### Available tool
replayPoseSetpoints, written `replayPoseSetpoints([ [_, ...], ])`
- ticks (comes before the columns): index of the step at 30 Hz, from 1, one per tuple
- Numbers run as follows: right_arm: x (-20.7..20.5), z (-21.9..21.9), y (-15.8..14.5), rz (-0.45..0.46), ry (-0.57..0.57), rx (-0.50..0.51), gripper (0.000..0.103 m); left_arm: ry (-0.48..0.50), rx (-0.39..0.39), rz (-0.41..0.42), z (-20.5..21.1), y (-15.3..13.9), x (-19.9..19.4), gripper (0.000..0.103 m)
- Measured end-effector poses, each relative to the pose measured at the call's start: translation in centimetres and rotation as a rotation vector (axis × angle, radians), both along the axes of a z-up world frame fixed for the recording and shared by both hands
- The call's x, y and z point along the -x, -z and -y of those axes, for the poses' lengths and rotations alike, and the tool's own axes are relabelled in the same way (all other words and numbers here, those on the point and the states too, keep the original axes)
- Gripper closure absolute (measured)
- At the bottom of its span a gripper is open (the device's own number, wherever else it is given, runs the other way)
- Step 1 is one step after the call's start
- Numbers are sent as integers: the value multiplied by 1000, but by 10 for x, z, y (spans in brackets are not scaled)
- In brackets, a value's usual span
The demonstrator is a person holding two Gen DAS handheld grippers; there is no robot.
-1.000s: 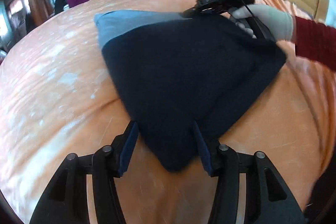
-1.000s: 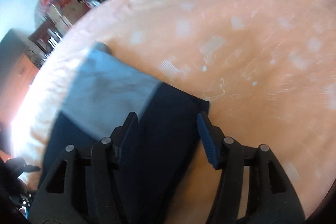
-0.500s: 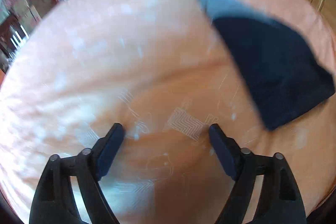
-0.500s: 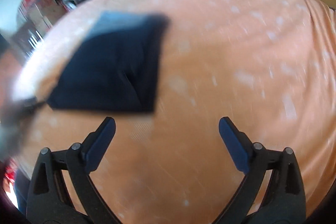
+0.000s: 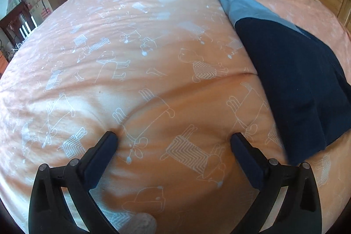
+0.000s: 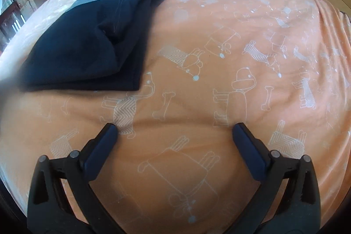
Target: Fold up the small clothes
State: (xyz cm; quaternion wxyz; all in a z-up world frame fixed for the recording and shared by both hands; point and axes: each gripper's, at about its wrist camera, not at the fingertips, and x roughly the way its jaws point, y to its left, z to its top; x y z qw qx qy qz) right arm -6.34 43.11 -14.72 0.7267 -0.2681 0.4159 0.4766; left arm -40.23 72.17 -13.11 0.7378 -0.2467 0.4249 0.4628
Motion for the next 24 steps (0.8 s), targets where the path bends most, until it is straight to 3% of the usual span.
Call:
replayPoseSetpoints([
  [5,-10,1,1,-72,40,-28,0,-1,-22,-17,-3,4,-2,0],
  [8,-8,3,5,-41,41,-76,0,-1,-23,-6,-7,4,1,0],
  [24,-7,-2,7,-22,34,-91,0,-7,-44,1,-4,5,1,0],
])
